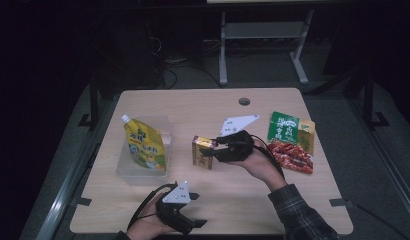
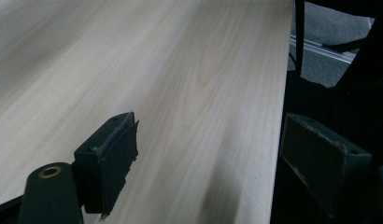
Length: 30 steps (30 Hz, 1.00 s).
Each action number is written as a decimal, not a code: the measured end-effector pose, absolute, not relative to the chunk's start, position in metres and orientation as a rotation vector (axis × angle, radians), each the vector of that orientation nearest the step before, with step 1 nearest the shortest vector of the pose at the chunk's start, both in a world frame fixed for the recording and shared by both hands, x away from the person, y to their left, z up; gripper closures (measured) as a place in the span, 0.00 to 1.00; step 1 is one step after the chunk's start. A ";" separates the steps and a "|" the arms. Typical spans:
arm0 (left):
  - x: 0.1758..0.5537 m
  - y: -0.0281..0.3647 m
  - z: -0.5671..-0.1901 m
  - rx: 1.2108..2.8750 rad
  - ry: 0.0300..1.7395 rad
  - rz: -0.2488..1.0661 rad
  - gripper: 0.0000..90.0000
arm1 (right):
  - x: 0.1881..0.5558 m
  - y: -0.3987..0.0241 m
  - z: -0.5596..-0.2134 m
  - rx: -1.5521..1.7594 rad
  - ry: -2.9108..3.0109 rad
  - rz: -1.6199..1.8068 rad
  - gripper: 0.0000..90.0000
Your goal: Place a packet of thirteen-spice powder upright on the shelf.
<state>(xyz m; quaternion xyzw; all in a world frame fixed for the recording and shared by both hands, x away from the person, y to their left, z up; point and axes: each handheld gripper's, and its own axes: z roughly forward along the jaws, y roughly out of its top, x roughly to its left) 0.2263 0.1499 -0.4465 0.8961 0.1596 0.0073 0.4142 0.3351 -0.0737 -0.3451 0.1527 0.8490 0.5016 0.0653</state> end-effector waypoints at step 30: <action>0.223 0.142 -0.450 2.259 0.344 -0.004 0.20 | 0.335 0.048 -0.326 0.157 2.660 1.517 0.75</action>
